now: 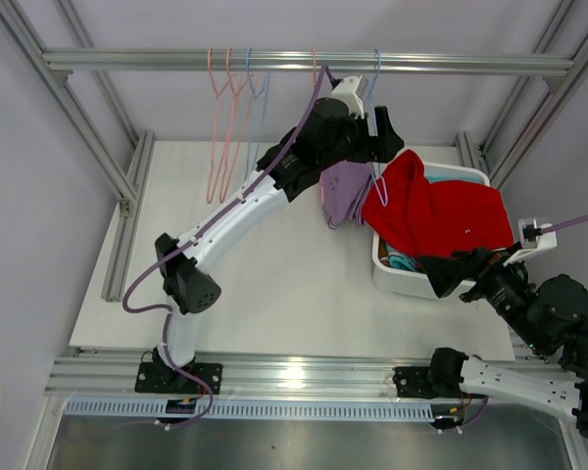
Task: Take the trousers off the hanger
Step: Pick up the hanger from the clothesline.
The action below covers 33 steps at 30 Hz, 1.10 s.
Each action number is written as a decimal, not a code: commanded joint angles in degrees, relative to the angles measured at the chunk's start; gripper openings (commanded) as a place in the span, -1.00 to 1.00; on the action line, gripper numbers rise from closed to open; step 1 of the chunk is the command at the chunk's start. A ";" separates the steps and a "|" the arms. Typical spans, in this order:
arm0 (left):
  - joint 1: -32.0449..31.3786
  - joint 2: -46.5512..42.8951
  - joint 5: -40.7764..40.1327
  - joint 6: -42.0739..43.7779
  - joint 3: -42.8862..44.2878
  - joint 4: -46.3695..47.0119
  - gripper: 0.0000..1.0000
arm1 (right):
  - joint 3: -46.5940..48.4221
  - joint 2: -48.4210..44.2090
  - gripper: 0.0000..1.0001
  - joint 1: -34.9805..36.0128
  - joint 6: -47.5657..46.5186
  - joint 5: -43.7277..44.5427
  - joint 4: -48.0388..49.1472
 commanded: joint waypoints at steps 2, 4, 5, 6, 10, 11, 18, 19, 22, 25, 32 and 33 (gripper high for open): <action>2.28 2.22 4.57 -2.89 3.20 7.32 0.79 | -1.56 -1.95 0.98 0.36 -0.84 2.06 2.28; 2.72 3.54 5.62 -4.20 4.52 8.29 0.78 | -3.58 -2.65 0.99 0.54 -1.01 2.49 3.24; 2.98 3.89 6.41 -4.82 4.87 10.03 0.77 | -4.19 -2.92 0.99 0.63 -1.19 2.85 3.59; 3.16 4.59 7.72 -6.13 5.05 11.01 0.76 | -4.81 -3.18 0.99 0.89 -1.36 3.98 3.68; 4.12 5.91 10.01 -9.04 5.40 15.40 0.63 | -6.66 -3.18 0.99 1.86 -0.84 5.57 3.86; 4.30 6.00 10.54 -9.74 5.23 16.19 0.55 | -6.83 -3.18 0.99 2.03 -0.75 5.83 3.86; 4.39 6.18 13.62 -12.56 3.64 23.49 -0.12 | -7.71 -3.18 0.99 4.05 0.39 8.47 3.16; 4.39 6.01 13.71 -12.56 2.86 23.93 -0.21 | -7.80 -3.18 0.99 4.49 0.57 9.00 2.90; 4.39 4.95 13.71 -12.74 1.19 25.25 -0.44 | -7.80 -3.18 0.99 5.28 1.62 9.97 2.02; 4.39 4.07 13.10 -12.47 -0.05 27.19 -0.58 | -7.89 -3.36 0.99 6.25 2.68 10.58 1.40; 4.13 2.14 11.95 -10.10 0.04 27.71 -0.82 | -9.03 -3.45 0.99 7.83 4.96 12.78 -0.18; 4.13 1.88 11.95 -9.49 0.04 27.71 -0.86 | -9.21 -3.45 0.99 8.01 5.14 12.78 -0.18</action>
